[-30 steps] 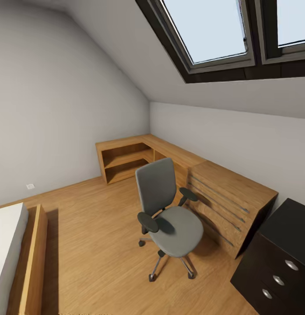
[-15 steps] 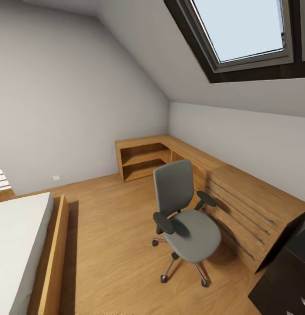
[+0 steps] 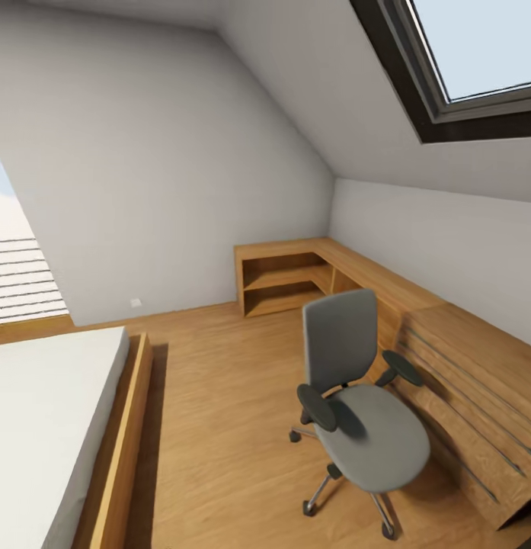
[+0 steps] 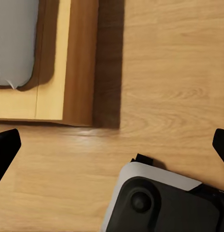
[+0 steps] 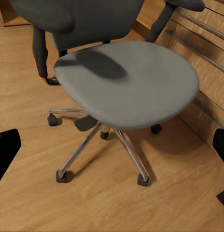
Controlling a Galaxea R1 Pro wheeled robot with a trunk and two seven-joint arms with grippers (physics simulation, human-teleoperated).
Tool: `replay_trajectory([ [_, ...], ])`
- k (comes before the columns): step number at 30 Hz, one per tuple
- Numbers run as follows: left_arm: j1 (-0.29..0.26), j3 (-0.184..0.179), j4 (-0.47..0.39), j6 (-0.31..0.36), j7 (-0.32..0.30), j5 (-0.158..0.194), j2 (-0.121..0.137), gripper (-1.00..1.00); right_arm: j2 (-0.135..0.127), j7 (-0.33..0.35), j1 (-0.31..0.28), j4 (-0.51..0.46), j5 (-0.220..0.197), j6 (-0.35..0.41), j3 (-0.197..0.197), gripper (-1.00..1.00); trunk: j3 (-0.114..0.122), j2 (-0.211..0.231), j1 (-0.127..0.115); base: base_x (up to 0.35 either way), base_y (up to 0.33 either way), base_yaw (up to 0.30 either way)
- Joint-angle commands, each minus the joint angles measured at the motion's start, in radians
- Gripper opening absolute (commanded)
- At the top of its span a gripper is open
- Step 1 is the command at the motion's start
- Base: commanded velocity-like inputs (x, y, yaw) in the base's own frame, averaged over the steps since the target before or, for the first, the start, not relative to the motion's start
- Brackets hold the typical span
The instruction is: In the bedroom, organize the workspace by keeping the computer under the desk, ensuring the monitor is on the desk, placing the keyboard on the desk next to the monitor, placing the mouse on the desk next to the keyboard, moving the folder from the swivel chair onto the desk next to the mouse, stacking the notebook on top of the folder with the pen on top of the notebook, and positioning the swivel chair next to the desk.
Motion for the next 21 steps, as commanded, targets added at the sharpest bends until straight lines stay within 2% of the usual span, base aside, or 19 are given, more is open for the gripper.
replay_trajectory([
  [1,-0.001,-0.010,0.000,-0.002,0.004,0.007,0.000,1.00,0.000,-0.002,-0.001,0.001,-0.008,-0.004,0.009,1.00,-0.002,-0.002,0.001,0.103,0.000,0.286],
  [21,-0.001,-0.015,-0.003,0.006,0.001,0.005,-0.006,1.00,0.001,-0.002,-0.001,0.001,-0.009,-0.004,0.009,1.00,-0.002,-0.002,0.001,0.009,0.000,0.286],
])
